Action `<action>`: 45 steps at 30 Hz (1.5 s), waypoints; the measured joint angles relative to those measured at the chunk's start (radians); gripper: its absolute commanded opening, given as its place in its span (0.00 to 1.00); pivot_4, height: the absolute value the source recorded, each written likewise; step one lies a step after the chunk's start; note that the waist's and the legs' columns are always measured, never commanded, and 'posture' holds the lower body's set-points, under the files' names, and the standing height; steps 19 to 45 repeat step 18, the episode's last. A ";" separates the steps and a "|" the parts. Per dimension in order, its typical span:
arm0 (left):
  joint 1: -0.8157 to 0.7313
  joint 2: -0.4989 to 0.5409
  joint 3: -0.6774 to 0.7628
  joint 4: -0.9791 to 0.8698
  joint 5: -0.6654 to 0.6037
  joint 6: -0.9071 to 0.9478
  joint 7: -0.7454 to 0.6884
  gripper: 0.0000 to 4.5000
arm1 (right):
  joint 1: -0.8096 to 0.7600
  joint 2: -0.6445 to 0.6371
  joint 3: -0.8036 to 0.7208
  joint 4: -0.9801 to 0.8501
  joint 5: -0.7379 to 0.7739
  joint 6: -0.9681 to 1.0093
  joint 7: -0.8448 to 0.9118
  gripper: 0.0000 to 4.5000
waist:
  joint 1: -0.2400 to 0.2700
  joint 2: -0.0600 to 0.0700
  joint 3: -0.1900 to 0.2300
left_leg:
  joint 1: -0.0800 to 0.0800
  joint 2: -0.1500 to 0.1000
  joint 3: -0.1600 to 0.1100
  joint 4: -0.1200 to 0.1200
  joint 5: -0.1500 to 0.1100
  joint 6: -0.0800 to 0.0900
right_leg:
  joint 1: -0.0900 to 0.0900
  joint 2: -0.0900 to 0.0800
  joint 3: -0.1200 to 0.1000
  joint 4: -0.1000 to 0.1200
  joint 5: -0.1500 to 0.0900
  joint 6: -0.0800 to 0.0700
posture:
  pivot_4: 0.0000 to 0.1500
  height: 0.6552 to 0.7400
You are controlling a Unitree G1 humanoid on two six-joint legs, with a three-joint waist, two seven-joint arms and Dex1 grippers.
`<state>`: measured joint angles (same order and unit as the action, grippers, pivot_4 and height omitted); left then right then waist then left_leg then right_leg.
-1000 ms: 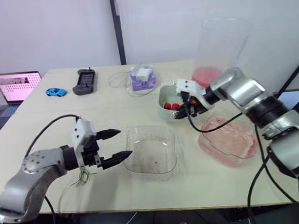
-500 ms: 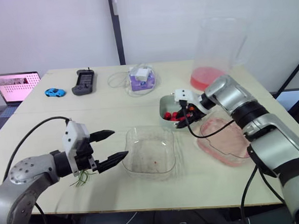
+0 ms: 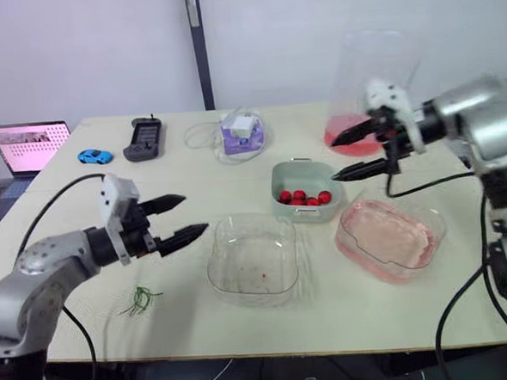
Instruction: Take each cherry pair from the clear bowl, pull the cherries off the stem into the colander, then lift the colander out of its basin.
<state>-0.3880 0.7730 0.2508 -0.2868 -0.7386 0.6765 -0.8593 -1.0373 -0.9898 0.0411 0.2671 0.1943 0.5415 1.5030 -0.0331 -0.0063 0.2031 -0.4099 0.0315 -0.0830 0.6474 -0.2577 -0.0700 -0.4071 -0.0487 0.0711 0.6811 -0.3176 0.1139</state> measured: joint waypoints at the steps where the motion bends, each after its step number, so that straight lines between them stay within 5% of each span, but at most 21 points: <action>1: -0.017 0.006 -0.006 0.030 0.002 -0.001 -0.016 1.00 | 0.090 -0.042 -0.079 -0.057 0.020 0.011 -0.018 0.99 | 0.002 0.000 0.000 | 0.000 -0.001 0.001 0.000 0.000 0.000 | 0.000 -0.001 0.001 0.000 0.000 0.000 | 1.00 0.92; 10: -0.119 0.101 -0.088 0.322 0.106 -0.058 -0.209 1.00 | 0.810 -0.027 -0.730 -0.463 0.114 0.138 -0.180 0.99 | -0.012 0.000 -0.001 | 0.004 0.000 0.002 -0.001 0.000 0.001 | 0.002 0.002 0.003 0.002 0.000 0.000 | 1.00 0.92; 15: -0.138 0.098 -0.109 0.406 0.156 -0.118 -0.269 1.00 | 0.969 0.017 -0.880 -0.528 0.154 0.171 -0.250 0.99 | -0.009 0.000 -0.001 | 0.004 0.000 0.002 0.000 0.000 0.000 | 0.002 0.002 0.003 0.002 0.000 0.000 | 1.00 0.92; 45: -0.157 0.085 -0.118 0.456 0.184 -0.139 -0.272 1.00 | 1.023 0.067 -0.916 -0.569 0.187 0.174 -0.295 0.99 | -0.009 0.000 -0.001 | 0.004 0.000 0.002 0.000 0.000 0.000 | 0.003 0.002 0.003 0.002 0.000 0.000 | 1.00 0.92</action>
